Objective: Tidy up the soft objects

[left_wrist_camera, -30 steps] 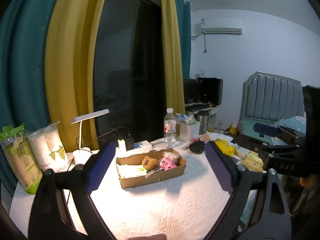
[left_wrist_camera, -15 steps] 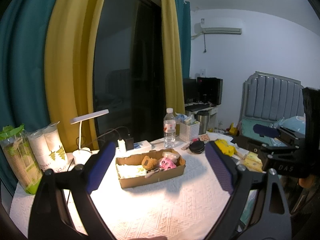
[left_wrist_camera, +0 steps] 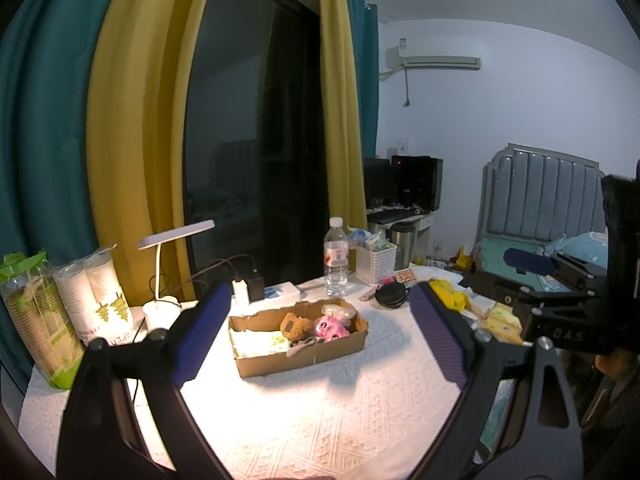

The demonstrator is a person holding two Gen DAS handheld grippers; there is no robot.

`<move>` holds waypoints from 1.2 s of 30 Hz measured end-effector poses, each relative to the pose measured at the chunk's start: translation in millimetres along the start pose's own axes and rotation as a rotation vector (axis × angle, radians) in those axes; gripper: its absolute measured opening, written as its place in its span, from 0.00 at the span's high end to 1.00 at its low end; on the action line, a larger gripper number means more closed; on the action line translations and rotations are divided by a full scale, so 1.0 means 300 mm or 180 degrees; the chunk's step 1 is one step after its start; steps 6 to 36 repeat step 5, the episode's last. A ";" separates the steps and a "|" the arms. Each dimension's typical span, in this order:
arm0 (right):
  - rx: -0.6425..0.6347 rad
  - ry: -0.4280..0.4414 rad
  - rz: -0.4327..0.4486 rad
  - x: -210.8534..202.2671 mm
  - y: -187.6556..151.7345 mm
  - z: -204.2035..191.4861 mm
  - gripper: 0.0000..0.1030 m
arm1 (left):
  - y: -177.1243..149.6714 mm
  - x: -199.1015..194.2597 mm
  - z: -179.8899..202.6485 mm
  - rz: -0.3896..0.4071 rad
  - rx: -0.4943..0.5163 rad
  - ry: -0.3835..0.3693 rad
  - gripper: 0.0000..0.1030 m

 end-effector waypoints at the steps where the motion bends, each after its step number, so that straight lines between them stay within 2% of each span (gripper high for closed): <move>1: 0.0004 -0.0002 -0.0001 0.002 0.004 -0.002 0.22 | 0.000 0.000 0.006 0.0000 0.0011 -0.0003 0.11; 36: 0.0000 0.0002 -0.0001 0.001 0.006 -0.001 0.22 | 0.006 -0.017 0.014 0.0025 0.0018 -0.0012 0.11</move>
Point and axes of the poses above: each gripper's, at about its wrist camera, not at the fingertips, and x roughly the way its jaws point, z to its right, y to its top, the point moved 10 cm from there along x, roughly the way its jaws point, and after that the axes turned 15 degrees about -z, right-handed, at the moved point
